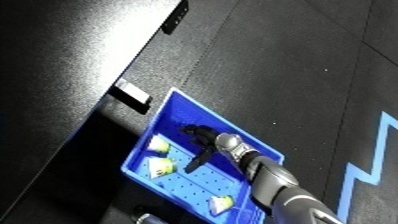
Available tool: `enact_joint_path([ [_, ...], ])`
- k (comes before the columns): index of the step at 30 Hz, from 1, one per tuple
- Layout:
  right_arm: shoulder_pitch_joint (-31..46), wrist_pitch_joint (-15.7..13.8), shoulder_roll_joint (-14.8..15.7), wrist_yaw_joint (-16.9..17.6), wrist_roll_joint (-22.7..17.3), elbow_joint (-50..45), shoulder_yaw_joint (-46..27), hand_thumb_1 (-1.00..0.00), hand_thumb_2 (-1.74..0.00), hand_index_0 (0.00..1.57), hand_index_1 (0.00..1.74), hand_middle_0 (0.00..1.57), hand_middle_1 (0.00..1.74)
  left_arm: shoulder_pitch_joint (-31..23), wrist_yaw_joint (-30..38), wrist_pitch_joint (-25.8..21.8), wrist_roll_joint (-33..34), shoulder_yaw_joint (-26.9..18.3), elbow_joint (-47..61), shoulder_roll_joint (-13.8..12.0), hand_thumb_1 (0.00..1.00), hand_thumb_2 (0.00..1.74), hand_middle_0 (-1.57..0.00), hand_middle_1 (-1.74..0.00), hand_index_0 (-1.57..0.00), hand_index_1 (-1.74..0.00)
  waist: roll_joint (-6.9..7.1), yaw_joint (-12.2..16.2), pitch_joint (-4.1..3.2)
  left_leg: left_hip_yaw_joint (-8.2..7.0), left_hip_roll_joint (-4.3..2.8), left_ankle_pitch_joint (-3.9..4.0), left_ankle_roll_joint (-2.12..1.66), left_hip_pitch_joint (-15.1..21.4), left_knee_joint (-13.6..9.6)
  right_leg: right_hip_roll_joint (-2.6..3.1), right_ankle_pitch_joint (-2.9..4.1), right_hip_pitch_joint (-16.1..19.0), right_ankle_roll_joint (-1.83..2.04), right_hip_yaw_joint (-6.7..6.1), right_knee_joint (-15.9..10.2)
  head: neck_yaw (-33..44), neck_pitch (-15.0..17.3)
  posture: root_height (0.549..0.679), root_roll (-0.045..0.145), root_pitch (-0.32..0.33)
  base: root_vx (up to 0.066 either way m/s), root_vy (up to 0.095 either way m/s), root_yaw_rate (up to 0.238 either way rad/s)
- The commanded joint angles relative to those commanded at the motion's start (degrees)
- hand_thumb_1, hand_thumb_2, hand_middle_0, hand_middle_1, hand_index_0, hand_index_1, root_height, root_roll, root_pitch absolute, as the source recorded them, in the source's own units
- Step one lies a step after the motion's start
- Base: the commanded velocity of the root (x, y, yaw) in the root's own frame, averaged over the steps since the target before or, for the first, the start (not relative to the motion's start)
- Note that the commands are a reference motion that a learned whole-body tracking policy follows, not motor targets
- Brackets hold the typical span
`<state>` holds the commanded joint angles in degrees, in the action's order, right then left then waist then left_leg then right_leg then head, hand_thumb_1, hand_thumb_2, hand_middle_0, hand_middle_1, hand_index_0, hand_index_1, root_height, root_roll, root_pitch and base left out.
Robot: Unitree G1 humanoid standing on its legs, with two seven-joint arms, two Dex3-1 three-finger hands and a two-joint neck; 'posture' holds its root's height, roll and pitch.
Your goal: Pick up the object and place it into the box
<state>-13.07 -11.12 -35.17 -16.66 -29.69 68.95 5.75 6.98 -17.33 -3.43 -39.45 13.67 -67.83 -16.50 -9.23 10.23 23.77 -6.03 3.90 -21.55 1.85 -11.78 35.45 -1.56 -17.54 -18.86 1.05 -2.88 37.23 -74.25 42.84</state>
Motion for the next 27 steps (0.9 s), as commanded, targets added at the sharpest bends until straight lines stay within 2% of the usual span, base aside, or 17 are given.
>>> enact_joint_path([
  [6,0.5,0.9,1.0,-2.0,0.1,0.3,0.8,0.0,0.0,0.0,0.0,0.0,0.0,0.4,0.2,1.1,-0.6,0.2,0.1,-0.5,0.0,0.0,0.0,0.0,0.0,0.0,0.26,-0.7,-0.16,0.13,0.25,0.95,-0.15,0.2,-1.4,-0.08,-0.26,0.2,0.04,0.72,0.4,3.8,-0.1,0.649,0.067,-0.028,-0.025,-0.031,0.112],
  [10,0.7,1.3,1.8,-2.5,-0.6,0.3,1.4,0.0,0.0,0.0,0.0,0.0,0.0,0.7,-1.5,3.1,-1.0,0.3,0.3,-0.6,0.0,0.0,0.0,0.0,0.0,0.0,0.72,-1.5,-0.23,0.65,0.06,1.71,-0.49,0.1,-2.1,-0.54,-0.57,0.4,0.05,1.58,0.8,9.0,0.0,0.649,0.067,-0.032,-0.036,-0.046,0.15],
  [16,-0.4,1.9,3.5,-2.5,-1.2,-0.4,2.8,0.0,0.0,0.0,0.0,0.0,0.0,2.0,-0.9,3.2,-1.4,0.7,0.1,-1.1,0.0,0.0,0.0,0.0,0.0,0.0,1.51,-3.2,-0.25,2.05,-0.09,2.65,-1.17,-0.6,-2.2,-1.16,-1.24,0.5,-0.32,3.01,1.7,18.6,-2.7,0.647,0.069,-0.038,-0.05,-0.054,0.18],
  [21,-1.1,3.7,5.2,-2.3,-1.9,-2.0,3.9,0.0,0.0,0.0,0.0,0.0,0.0,2.5,0.7,2.8,-0.3,0.4,-0.5,-1.0,0.0,0.0,0.0,0.0,0.0,0.0,2.22,-4.6,-0.18,3.18,-0.21,3.32,-1.67,-1.1,-1.9,-1.63,-1.41,1.0,-0.65,3.97,2.0,28.6,-4.1,0.647,0.071,-0.048,-0.016,-0.046,0.157],
  [27,-2.0,5.6,7.5,-1.1,-1.5,-3.0,5.5,0.0,0.0,0.0,0.0,0.0,0.0,3.2,3.0,1.0,1.6,-0.6,-1.2,-0.8,0.0,0.0,0.0,0.0,0.0,0.0,3.67,-6.4,-0.22,4.29,-0.85,4.53,-2.13,-2.2,-1.7,-2.03,-1.4,1.2,-0.84,5.35,2.2,45.7,-5.2,0.646,0.07,-0.053,-0.013,-0.075,0.146],
])
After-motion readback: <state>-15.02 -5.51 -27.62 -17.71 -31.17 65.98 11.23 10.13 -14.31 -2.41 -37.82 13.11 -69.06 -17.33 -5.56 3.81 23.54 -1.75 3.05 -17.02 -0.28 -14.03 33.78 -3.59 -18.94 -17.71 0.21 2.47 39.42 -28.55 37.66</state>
